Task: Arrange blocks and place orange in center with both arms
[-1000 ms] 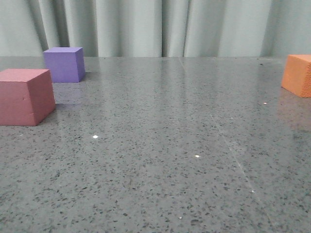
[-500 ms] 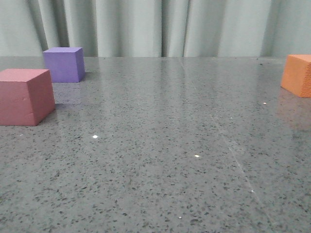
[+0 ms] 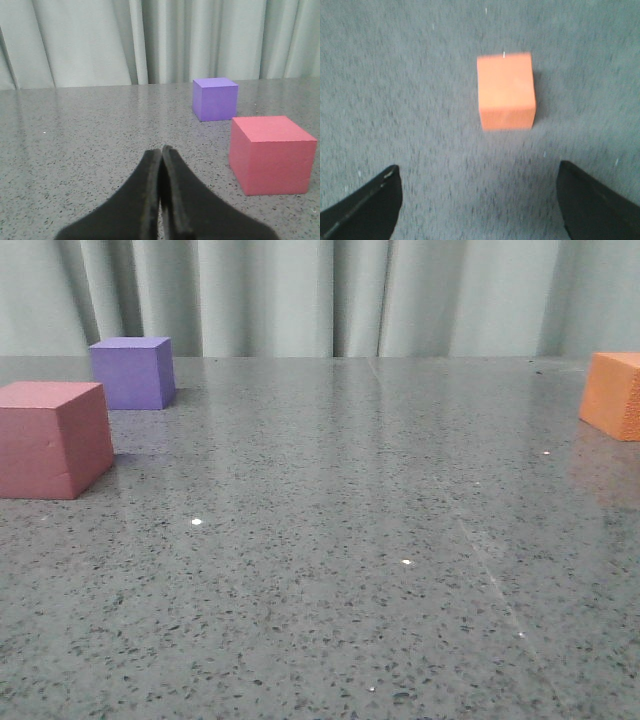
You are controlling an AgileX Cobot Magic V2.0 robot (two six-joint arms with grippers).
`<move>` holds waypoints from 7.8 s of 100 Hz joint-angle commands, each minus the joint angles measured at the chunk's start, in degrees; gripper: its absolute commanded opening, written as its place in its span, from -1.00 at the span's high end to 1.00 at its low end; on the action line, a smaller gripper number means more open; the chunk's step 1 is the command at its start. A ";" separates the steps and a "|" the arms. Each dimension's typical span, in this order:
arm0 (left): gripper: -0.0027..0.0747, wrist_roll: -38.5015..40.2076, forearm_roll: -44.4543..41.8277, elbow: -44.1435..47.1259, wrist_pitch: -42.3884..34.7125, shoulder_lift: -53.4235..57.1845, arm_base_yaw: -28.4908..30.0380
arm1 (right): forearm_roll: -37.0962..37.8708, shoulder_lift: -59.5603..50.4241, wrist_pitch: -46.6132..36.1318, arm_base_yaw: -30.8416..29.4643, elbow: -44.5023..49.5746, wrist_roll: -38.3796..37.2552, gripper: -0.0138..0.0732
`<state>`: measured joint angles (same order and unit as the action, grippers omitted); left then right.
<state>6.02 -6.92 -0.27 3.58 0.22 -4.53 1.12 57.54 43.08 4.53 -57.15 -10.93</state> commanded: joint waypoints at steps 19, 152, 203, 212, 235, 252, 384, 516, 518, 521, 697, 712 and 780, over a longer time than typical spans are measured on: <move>0.98 0.05 0.41 3.03 -4.82 1.88 0.14 | 2.04 12.33 2.08 -0.31 -18.69 4.20 -0.75; 0.98 0.05 0.41 3.03 -4.82 1.88 0.14 | 4.10 37.43 9.19 -2.96 -31.71 5.59 -0.75; 0.98 0.05 0.41 3.03 -4.82 1.88 0.14 | 2.00 43.49 11.70 -2.96 -31.71 5.61 -0.75; 0.98 0.05 0.41 3.03 -4.82 1.88 0.14 | 2.00 44.08 12.26 -2.96 -31.71 5.61 -0.66; 0.98 0.05 0.41 3.03 -4.82 1.88 0.14 | 2.00 44.75 12.84 -2.96 -31.71 5.61 0.10; 0.98 0.05 0.41 3.03 -4.82 1.88 0.14 | 1.95 44.47 14.75 -2.96 -32.52 5.61 0.12; 0.98 0.05 0.41 3.03 -4.82 1.88 0.14 | 10.75 57.36 18.64 31.27 -59.29 -29.22 0.12; 0.98 0.05 0.41 3.03 -4.82 1.88 0.14 | 12.98 48.97 17.35 31.11 -60.38 -15.50 -0.81; 0.98 0.05 0.41 3.03 -4.82 1.88 0.14 | 13.34 48.23 17.49 31.03 -60.38 -15.10 -0.81; 0.98 0.05 0.41 3.03 -4.82 1.88 0.14 | 14.08 47.21 17.77 30.74 -60.38 -13.76 -0.81; 0.98 0.05 0.41 3.03 -4.82 1.88 0.14 | 16.46 -31.95 9.03 8.15 11.58 -3.19 0.84; 0.98 0.05 0.41 3.03 -4.82 1.88 0.14 | 16.46 -31.95 10.66 8.15 11.58 -3.19 0.84; 0.98 0.05 0.41 3.03 -4.82 1.88 0.14 | 16.46 -31.95 10.62 8.15 11.65 -3.19 0.84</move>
<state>6.02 -6.92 -0.27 3.46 0.22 -4.53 16.00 25.26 57.03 13.03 -44.32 -14.56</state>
